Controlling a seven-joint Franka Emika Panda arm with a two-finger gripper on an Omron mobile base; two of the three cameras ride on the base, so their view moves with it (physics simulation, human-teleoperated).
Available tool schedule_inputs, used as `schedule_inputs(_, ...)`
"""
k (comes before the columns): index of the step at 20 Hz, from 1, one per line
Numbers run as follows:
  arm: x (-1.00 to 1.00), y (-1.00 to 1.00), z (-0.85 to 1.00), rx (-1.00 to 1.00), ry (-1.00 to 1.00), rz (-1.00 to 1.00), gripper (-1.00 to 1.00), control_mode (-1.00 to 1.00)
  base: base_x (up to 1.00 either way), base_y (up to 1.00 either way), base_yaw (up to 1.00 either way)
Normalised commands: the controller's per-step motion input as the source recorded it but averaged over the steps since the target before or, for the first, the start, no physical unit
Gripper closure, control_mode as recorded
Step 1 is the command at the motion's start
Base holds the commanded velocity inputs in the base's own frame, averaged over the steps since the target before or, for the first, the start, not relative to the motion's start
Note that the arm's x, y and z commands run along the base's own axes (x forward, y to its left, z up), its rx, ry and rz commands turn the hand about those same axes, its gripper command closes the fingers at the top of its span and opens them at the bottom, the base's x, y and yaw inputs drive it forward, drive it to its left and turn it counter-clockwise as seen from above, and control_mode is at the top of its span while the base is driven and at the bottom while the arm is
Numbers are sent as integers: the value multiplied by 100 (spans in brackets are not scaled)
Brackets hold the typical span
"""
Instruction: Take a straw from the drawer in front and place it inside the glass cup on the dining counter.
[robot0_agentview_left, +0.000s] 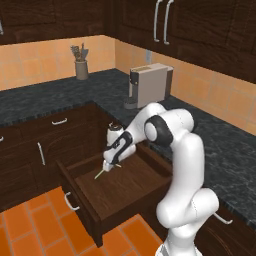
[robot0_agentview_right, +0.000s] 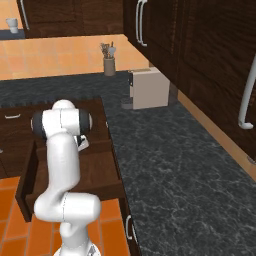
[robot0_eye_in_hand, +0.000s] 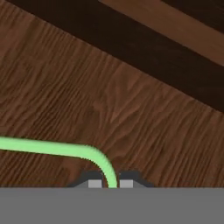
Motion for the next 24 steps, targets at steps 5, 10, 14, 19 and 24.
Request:
schedule_inputs(5,0,0,100,4,-2,-3,100,-100,0,0,0)
schedule_inputs(10,0,0,100,3,0,0,100,-100,0,0,0)
schedule_inputs(14,-24,-14,100,0,-3,0,100,-100,0,0,0)
schedule_inputs(19,-47,-28,100,0,-1,-2,100,-100,0,0,0)
schedule_inputs(24,-68,-52,100,0,0,-5,100,-100,0,0,0)
